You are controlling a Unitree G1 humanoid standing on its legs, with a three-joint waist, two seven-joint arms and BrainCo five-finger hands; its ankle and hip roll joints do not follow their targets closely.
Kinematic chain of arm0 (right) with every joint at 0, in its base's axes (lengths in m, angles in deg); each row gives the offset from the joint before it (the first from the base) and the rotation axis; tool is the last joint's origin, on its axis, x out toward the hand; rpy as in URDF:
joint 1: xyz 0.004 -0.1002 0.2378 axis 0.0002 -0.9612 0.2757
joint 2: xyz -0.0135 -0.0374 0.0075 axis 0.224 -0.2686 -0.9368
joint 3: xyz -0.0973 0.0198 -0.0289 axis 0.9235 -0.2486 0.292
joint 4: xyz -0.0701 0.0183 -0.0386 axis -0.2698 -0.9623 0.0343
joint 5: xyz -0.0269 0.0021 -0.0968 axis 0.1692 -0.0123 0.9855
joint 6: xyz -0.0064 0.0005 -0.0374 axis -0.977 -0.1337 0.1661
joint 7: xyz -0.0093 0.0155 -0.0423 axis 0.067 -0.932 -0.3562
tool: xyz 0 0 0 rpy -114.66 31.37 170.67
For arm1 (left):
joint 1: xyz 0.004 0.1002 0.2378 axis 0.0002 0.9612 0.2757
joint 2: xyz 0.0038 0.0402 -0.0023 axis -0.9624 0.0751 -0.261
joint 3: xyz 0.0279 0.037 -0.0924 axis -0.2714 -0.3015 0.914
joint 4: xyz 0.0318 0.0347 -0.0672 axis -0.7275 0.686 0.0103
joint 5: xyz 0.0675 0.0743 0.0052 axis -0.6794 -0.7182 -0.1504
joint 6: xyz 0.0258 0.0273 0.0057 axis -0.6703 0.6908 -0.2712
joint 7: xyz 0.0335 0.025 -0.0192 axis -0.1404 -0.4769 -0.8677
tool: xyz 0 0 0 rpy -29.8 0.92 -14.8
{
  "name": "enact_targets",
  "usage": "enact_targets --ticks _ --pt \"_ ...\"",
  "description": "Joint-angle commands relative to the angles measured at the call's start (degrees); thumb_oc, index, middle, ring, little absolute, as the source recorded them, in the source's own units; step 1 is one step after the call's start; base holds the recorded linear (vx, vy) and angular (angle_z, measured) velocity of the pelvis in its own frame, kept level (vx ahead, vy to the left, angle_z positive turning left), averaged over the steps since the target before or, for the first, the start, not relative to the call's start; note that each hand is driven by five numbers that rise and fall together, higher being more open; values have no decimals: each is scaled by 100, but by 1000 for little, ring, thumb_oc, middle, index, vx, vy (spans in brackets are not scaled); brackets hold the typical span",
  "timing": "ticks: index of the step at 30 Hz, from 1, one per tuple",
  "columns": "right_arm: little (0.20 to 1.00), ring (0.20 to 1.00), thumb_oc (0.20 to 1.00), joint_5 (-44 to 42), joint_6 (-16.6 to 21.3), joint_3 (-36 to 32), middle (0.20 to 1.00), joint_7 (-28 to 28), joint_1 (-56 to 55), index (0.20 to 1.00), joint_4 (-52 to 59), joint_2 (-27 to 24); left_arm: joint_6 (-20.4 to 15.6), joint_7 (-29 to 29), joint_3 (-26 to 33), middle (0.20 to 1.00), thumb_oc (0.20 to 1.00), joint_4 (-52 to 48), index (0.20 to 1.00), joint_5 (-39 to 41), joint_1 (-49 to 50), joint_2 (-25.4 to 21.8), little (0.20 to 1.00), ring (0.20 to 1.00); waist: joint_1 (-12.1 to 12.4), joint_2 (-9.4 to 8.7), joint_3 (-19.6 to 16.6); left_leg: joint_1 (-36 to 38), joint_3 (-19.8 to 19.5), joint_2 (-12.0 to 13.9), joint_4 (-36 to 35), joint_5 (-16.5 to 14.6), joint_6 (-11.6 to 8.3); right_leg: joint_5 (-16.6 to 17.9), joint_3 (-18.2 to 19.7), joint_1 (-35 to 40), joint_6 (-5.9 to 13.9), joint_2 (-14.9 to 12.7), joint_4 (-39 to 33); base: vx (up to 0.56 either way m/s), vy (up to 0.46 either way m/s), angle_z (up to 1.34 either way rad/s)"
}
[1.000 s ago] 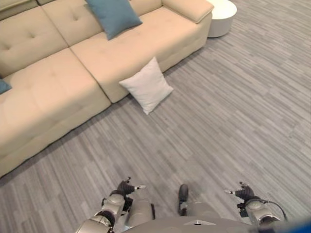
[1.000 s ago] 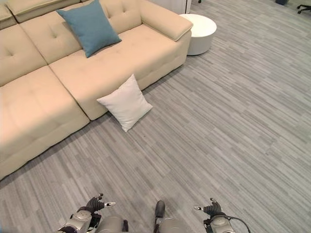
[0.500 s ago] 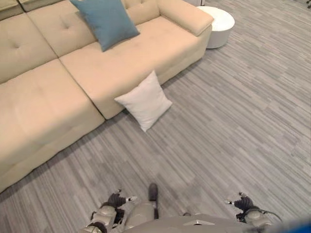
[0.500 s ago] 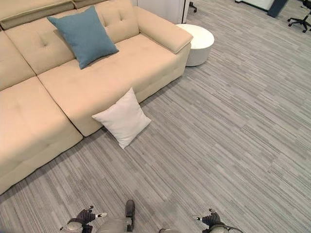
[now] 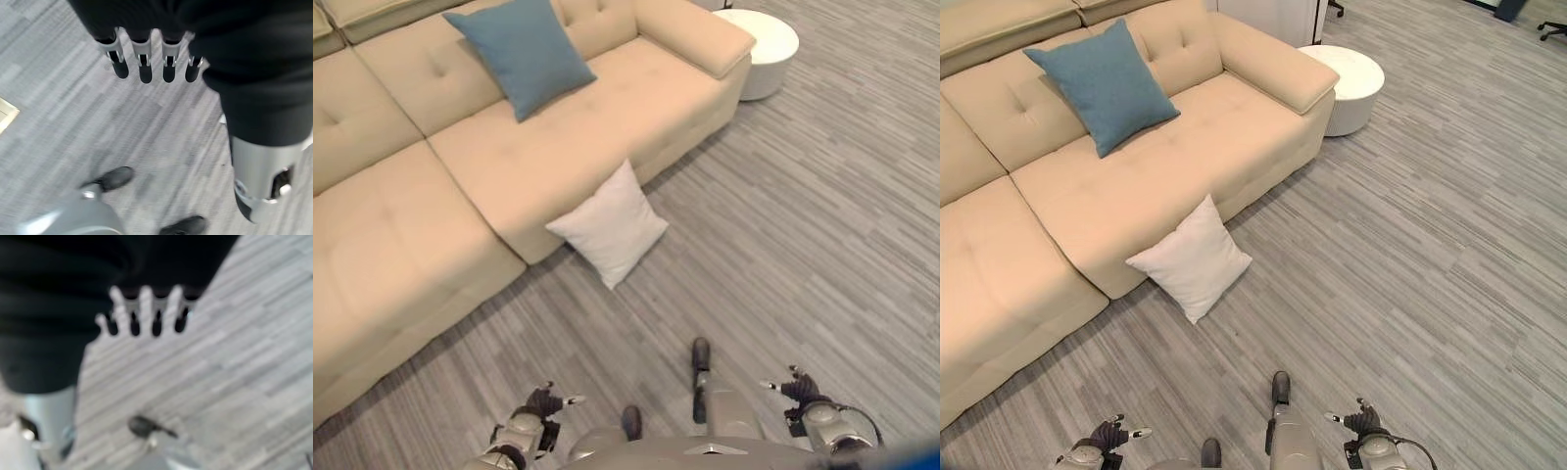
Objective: Pick up all the scattered cushions and arrange them neatly on the sofa.
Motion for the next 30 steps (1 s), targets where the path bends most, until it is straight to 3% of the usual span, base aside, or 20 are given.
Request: enact_targets --ticks 1,3,4,5,6,7,8,9,10,14,20,22,24,30 --pt "1000 1000 1000 17 67 36 1000 15 142 1000 -14 -236 -96 -10 36 1000 1000 41 1000 -124 -153 -132 1000 1000 -23 -215 -28 -432 -9 -39 606 -240 -50 -676 89 370 367 9 246 190 -205 34" --pt "1000 1000 1000 -97 126 -8 1000 34 87 1000 1 -275 -118 70 -26 1000 1000 -69 1000 -26 -188 -97 1000 1000 -49 -254 -4 -697 -37 94 1256 -48 -316 -828 12 585 190 98 189 139 -208 23" --pt "1000 1000 1000 -97 126 -8 1000 34 87 1000 0 -275 -117 71 -27 1000 1000 -70 1000 -25 -188 -98 1000 1000 -60 -250 -7 -719 -50 99 1288 -63 -319 -829 0 584 188 100 188 70 -201 38" --pt "1000 1000 1000 -187 162 -10 1000 12 95 1000 -16 -299 -123 76 -52 1000 1000 -183 1000 116 -271 -79 1000 1000 2 -339 107 -1149 -85 112 2114 133 -389 -921 -17 771 43 116 100 85 -177 42" --pt "1000 1000 1000 -222 159 -21 1000 15 91 1000 -31 -301 -131 56 -44 1000 1000 -200 1000 206 -290 -67 1000 1000 20 -371 134 -1301 -47 141 2240 171 -392 -987 -72 863 -2 103 57 85 -176 34" --pt "1000 1000 1000 -223 160 -21 1000 15 92 1000 -32 -300 -130 56 -45 1000 1000 -201 1000 207 -290 -68 1000 1000 14 -370 135 -1310 -55 142 2255 165 -393 -988 -79 864 -2 104 56 120 -105 25" --pt "1000 1000 1000 -319 149 -67 1000 21 41 1000 -33 -316 -119 68 -65 1000 1000 -237 1000 283 -326 -38 1000 1000 48 -464 163 -1670 345 309 2067 125 -309 -1103 -254 1069 8 10 -53 76 -59 21" --pt "1000 1000 1000 -320 149 -67 1000 21 41 1000 -33 -316 -118 68 -66 1000 1000 -238 1000 283 -325 -39 1000 1000 48 -463 165 -1673 344 310 2081 115 -308 -1106 -255 1073 9 10 -54 140 -71 35" --pt "1000 1000 1000 -328 150 -75 1000 10 -18 1000 -25 -317 -117 62 -109 1000 1000 -226 1000 214 -321 -37 1000 1000 44 -475 157 -1772 654 441 1748 234 -280 -1147 -358 1146 22 -2 -97 124 -6 52" --pt "1000 1000 1000 -317 118 -86 1000 -28 -29 1000 -96 -325 -97 85 -133 1000 1000 -231 1000 174 -308 -53 1000 1000 104 -385 143 -1965 761 372 1163 616 -319 -1281 -382 1340 82 120 -96 191 55 32" --pt "1000 1000 1000 -254 101 -77 1000 42 -45 1000 -57 -216 -73 104 -71 1000 1000 -196 1000 103 -222 -105 1000 1000 169 -384 9 -1640 754 153 1010 353 -93 -1351 -253 1308 263 -20 539 222 181 -27" --pt "1000 1000 1000 -202 84 -45 1000 69 43 1000 20 -195 -52 81 -18 1000 1000 -233 1000 112 -248 -191 1000 1000 197 -377 55 -1491 751 56 1005 159 103 -1048 -160 924 501 -185 1418 169 218 -24" --pt "1000 1000 1000 -244 106 -64 1000 66 73 1000 145 -195 -64 47 3 1000 1000 -261 1000 108 -266 -277 1000 1000 129 -302 109 -1321 658 28 1019 21 206 -866 23 499 536 -170 2054 135 148 -24" --pt "1000 1000 1000 -245 91 -46 1000 84 135 1000 163 -231 -98 49 23 1000 1000 -224 1000 131 -267 -298 1000 1000 -23 -265 150 -902 390 -79 893 -163 171 -847 136 159 463 -157 926 207 -8 23"
